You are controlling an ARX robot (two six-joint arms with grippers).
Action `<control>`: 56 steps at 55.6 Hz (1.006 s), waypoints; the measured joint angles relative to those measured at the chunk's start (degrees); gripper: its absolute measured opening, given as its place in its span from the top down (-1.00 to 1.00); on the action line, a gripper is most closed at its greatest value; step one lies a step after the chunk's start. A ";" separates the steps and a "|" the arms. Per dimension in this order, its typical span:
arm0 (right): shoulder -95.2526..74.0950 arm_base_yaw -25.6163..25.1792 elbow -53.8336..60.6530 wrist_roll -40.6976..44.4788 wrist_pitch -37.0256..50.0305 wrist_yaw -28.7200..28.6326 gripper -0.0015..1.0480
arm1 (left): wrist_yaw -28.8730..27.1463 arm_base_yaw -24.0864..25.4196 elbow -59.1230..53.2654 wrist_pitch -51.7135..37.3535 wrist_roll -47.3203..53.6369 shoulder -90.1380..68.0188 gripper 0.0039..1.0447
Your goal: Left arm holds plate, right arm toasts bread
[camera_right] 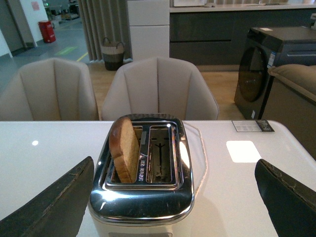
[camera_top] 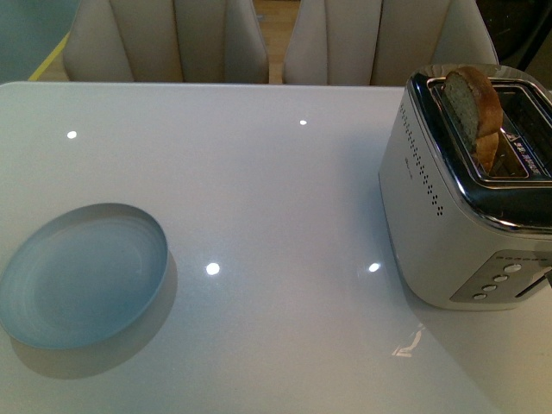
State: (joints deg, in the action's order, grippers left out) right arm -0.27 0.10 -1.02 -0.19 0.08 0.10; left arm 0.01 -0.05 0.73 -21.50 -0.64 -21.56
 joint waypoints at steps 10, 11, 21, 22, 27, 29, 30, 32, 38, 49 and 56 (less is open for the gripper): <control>0.00 0.00 0.00 0.00 0.00 0.00 -0.83 | 0.00 0.00 0.00 4.94 0.00 5.03 0.95; 0.00 0.00 0.00 0.00 0.00 0.00 -0.83 | 0.00 0.00 0.00 5.33 0.00 5.42 0.95; 0.00 0.00 0.00 0.00 0.00 0.00 -0.83 | 0.00 0.00 0.00 8.94 0.00 9.05 0.95; 0.00 0.00 0.00 0.00 0.00 0.00 -0.83 | 0.00 0.00 0.00 9.22 0.00 9.33 0.95; 0.00 0.00 0.00 0.00 0.00 0.00 -0.83 | 0.00 0.00 0.00 10.78 0.00 10.84 0.95; 0.00 0.00 0.00 0.00 0.00 0.00 -0.83 | 0.00 0.00 0.00 11.17 0.00 11.21 0.95; 0.00 0.00 0.00 0.00 0.00 0.00 -0.83 | 0.00 0.00 0.00 11.45 0.00 11.50 0.95; 0.00 0.00 0.00 0.00 0.00 -0.02 -0.83 | 0.00 0.00 0.00 15.15 0.00 14.16 0.95; 0.00 0.00 0.00 0.00 0.00 0.02 -0.83 | 0.00 0.00 0.00 21.11 0.02 20.63 0.95; 0.00 0.00 0.00 0.00 0.00 0.00 -0.83 | 0.00 0.00 0.00 21.40 0.02 21.18 0.95; 0.00 0.00 0.00 0.00 0.00 0.00 -0.83 | 0.00 0.00 0.00 21.40 0.02 21.20 0.95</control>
State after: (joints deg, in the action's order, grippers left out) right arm -0.27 0.10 -1.02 -0.19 0.08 0.10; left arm 0.01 -0.05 0.73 -0.10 -0.62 -0.36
